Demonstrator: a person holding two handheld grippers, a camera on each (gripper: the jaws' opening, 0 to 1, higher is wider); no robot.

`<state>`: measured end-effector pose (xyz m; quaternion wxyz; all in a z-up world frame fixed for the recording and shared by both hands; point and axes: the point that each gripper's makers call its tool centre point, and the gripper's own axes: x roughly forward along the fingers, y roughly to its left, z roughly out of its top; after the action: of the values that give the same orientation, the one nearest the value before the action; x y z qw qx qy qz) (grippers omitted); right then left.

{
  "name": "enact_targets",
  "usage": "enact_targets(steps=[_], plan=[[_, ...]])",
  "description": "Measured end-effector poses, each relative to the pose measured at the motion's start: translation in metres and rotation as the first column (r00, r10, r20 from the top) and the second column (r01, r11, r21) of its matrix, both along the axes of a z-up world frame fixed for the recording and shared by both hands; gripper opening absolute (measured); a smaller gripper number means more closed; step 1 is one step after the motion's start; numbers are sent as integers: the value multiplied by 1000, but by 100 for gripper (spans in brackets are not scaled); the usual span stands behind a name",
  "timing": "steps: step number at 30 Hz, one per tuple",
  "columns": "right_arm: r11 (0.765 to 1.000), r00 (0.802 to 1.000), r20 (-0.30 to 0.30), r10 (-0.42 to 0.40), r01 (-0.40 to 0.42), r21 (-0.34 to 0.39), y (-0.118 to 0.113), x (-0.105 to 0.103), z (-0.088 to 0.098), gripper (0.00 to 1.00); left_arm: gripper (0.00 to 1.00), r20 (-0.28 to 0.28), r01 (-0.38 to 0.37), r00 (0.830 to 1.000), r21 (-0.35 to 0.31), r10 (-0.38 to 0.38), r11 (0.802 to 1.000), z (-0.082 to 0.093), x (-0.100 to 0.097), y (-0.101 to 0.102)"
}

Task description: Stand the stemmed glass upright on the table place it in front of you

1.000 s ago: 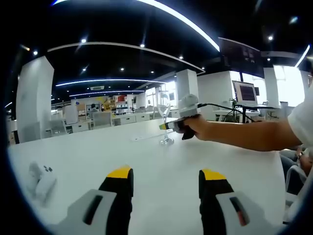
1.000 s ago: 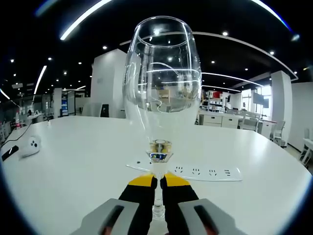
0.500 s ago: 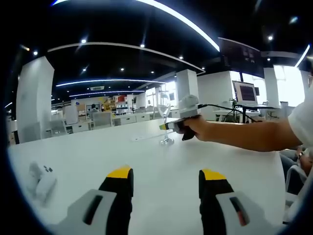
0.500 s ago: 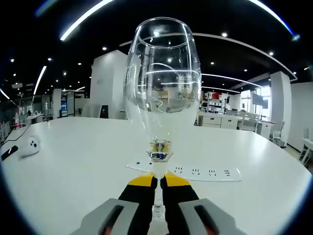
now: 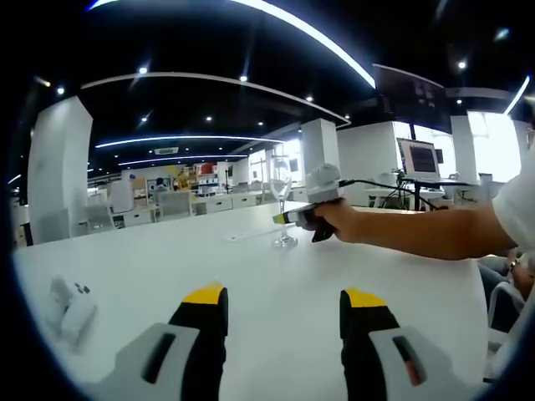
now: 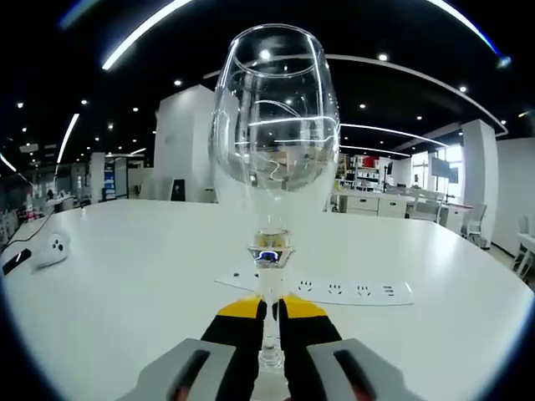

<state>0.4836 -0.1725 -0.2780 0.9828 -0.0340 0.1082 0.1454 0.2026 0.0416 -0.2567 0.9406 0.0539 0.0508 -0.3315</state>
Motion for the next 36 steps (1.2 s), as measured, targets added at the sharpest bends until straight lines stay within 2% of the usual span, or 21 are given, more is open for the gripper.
enact_targets(steps=[10,25,36], plan=[[1000,1000,4,-1,1,7,-1,0,3,13,54,-1,0,1000,2,0,1000,0,1,-1],[999,1000,-4,16,-16,30,0,-2,4,21,54,-2,1,1000,3,-1,1000,-1,1,-1],[999,1000,-5,19,-19,34,0,-3,5,21,54,-1,0,1000,2,0,1000,-1,1,-1]])
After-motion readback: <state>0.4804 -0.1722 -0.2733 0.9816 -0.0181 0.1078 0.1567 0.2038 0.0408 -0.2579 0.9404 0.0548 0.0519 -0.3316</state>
